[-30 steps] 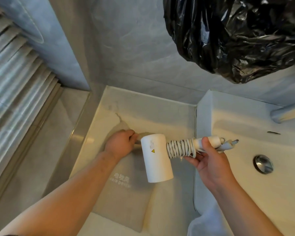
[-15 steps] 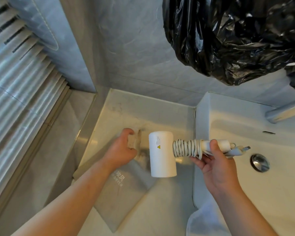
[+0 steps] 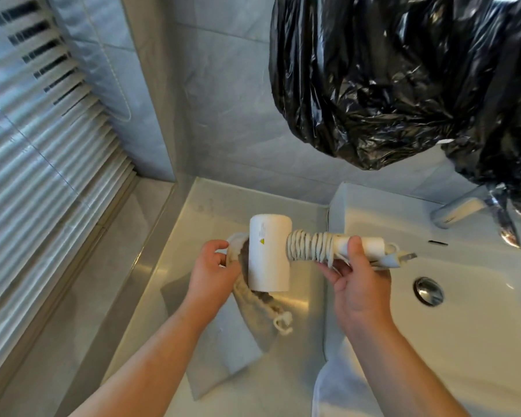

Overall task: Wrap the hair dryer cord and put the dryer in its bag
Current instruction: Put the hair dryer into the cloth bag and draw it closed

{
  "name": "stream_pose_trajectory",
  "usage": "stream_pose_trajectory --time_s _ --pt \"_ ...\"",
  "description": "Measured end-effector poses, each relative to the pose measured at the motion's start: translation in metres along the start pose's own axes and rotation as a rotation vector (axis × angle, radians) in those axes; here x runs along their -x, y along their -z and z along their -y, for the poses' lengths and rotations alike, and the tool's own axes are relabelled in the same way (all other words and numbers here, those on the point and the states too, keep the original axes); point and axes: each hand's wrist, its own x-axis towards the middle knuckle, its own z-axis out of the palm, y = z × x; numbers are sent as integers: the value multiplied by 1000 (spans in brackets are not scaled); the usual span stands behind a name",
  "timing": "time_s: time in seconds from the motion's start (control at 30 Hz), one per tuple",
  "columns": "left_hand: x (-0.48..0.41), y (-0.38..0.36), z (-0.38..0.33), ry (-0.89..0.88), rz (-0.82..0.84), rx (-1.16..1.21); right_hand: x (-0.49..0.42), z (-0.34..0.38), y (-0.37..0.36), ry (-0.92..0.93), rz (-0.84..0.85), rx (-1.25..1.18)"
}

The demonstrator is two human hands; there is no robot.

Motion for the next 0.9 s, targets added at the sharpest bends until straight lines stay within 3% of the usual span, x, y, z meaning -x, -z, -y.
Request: stream_pose_trajectory --time_s 0.17,0.37,0.57,0.67,0.8,0.9 --pt "5 -5 -8 -24 -93 23 17 -10 15 84 -1 228" --pt "6 -10 -21 -90 -73 -84 28 -10 26 149 87 467" --pt "4 -7 -50 -412 281 -548 23 -11 33 22 15 313" --pt "-1 -5 -57 -461 397 -788 19 -21 40 -82 -73 183" --pt "8 -11 -42 -389 413 -812 14 -34 49 -159 -180 37" --pt "14 -20 -26 -276 342 -636 10 -43 51 -181 -233 -38"
